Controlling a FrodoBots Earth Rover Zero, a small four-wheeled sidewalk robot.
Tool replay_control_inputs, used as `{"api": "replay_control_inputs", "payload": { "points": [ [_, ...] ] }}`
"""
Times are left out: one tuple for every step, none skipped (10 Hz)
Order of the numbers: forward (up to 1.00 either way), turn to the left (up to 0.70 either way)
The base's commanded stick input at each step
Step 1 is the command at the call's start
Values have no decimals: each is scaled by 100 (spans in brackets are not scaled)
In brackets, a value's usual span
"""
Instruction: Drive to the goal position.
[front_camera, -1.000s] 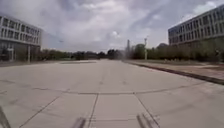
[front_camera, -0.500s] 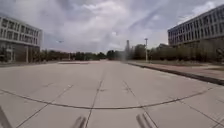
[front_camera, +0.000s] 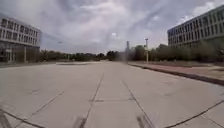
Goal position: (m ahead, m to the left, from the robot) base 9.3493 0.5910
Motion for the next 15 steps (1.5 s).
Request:
{"api": "replay_control_inputs", "payload": {
  "points": [
    [100, 0],
    [100, 0],
    [100, 0],
    [100, 0],
    [100, 0],
    [100, 0],
    [100, 0],
    [100, 0],
    [100, 0],
    [100, 0],
    [100, 0],
    [100, 0],
    [100, -27],
    [100, -27],
    [100, -5]
  ]
}}
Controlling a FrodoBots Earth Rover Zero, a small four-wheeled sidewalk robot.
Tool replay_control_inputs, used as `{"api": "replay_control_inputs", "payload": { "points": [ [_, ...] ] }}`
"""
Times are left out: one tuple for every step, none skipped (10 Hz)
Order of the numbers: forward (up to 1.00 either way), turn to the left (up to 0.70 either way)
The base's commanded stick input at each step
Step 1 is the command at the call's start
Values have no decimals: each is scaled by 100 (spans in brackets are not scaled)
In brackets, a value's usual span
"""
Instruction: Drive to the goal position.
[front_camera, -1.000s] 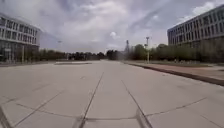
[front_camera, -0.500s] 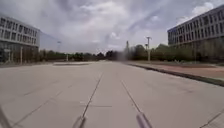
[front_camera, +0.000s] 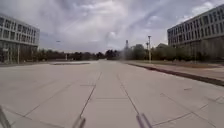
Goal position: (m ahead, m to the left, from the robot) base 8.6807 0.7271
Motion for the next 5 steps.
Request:
{"api": "replay_control_inputs", "payload": {
  "points": [
    [100, 0],
    [100, 0],
    [100, 0],
    [100, 0],
    [100, 0]
  ]
}}
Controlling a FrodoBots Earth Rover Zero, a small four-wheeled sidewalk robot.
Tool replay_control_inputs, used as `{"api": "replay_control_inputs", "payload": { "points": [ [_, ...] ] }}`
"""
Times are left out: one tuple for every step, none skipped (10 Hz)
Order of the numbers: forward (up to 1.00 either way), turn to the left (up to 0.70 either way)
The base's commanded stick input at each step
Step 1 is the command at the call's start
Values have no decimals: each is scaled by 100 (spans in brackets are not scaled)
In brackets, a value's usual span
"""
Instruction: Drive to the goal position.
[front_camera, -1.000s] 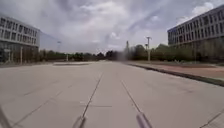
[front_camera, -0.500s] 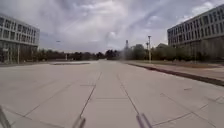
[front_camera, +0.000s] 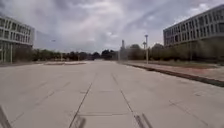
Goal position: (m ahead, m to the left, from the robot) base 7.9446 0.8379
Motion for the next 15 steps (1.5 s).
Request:
{"api": "replay_control_inputs", "payload": {
  "points": [
    [100, 0],
    [100, 0],
    [100, 0],
    [100, 0],
    [100, 0],
    [100, 0],
    [100, 0],
    [100, 0],
    [100, 0],
    [100, 0],
    [100, 0],
    [100, 0],
    [100, 0],
    [100, 0],
    [100, 0]
  ]
}}
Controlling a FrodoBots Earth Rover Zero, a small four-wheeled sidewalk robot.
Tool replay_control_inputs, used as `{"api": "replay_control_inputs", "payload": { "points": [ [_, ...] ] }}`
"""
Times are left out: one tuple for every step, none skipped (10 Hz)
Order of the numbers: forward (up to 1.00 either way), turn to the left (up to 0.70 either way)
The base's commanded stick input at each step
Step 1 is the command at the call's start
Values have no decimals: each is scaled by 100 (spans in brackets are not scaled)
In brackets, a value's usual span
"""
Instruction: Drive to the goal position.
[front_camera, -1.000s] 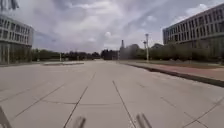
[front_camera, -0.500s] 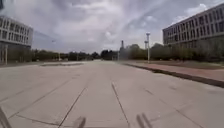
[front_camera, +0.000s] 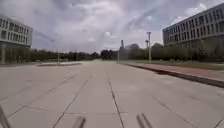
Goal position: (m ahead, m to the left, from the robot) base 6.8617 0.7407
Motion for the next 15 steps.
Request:
{"api": "replay_control_inputs", "payload": {
  "points": [
    [100, 0],
    [100, 0],
    [100, 0],
    [100, 0],
    [100, 0],
    [100, 0],
    [100, 0],
    [100, 0],
    [100, 0],
    [100, 25],
    [100, 9],
    [100, 0],
    [100, 0],
    [100, 0],
    [100, 0]
  ]
}}
